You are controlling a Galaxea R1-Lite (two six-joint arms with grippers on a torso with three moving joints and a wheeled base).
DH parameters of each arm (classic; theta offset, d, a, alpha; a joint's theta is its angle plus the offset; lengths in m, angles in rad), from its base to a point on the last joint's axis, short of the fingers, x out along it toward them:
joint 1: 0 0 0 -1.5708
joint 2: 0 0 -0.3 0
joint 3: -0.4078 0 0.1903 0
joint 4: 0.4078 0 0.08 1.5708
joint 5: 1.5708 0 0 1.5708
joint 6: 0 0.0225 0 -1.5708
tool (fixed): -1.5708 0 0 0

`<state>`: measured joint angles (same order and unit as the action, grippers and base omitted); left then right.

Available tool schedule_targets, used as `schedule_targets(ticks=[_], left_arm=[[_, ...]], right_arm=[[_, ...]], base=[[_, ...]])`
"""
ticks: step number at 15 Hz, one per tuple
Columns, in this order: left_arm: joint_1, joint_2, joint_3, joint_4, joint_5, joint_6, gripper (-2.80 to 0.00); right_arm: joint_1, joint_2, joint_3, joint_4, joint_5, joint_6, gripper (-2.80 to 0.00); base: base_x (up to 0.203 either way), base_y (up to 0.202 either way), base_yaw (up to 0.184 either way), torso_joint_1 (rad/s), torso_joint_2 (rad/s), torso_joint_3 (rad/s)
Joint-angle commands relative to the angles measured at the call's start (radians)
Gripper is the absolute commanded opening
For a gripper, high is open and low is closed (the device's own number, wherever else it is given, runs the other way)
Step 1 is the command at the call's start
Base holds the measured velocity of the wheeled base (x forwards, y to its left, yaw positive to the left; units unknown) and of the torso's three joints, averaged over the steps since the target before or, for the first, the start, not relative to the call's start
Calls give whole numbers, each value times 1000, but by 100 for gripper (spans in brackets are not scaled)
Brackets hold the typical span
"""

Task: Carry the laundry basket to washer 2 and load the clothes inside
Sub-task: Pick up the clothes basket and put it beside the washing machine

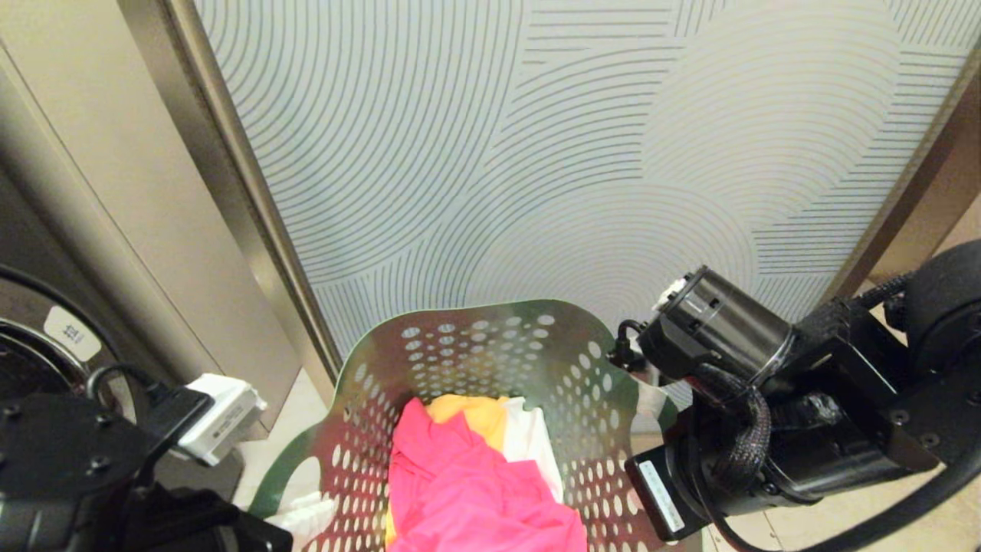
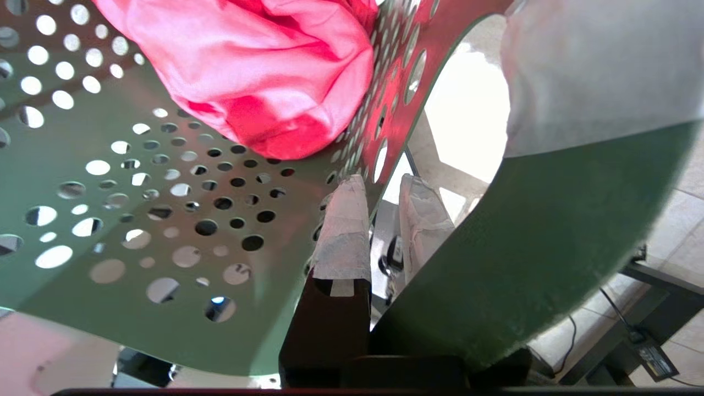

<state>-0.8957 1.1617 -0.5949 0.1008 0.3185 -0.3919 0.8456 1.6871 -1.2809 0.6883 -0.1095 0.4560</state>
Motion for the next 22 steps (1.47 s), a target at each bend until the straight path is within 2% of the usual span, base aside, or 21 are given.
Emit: schedule_targets(ticks=[1, 9, 14, 22], left_arm=[[0, 1, 3, -1, 2, -2, -280], [0, -2, 4, -10, 1, -4, -280], [0, 0, 17, -12, -1, -4, -280], [0, -2, 17, -10, 1, -4, -280]], right_arm=[[0, -16, 18, 4, -2, 3, -280], [0, -20, 25, 2, -3, 0, -280], [0, -10, 25, 0, -3, -2, -280], [1, -9, 25, 0, -1, -3, -280]], base=[[0, 0, 0, 7, -2, 207], [0, 0, 0, 3, 0, 203], [0, 0, 0, 1, 0, 60], [0, -8, 162, 2, 3, 7]])
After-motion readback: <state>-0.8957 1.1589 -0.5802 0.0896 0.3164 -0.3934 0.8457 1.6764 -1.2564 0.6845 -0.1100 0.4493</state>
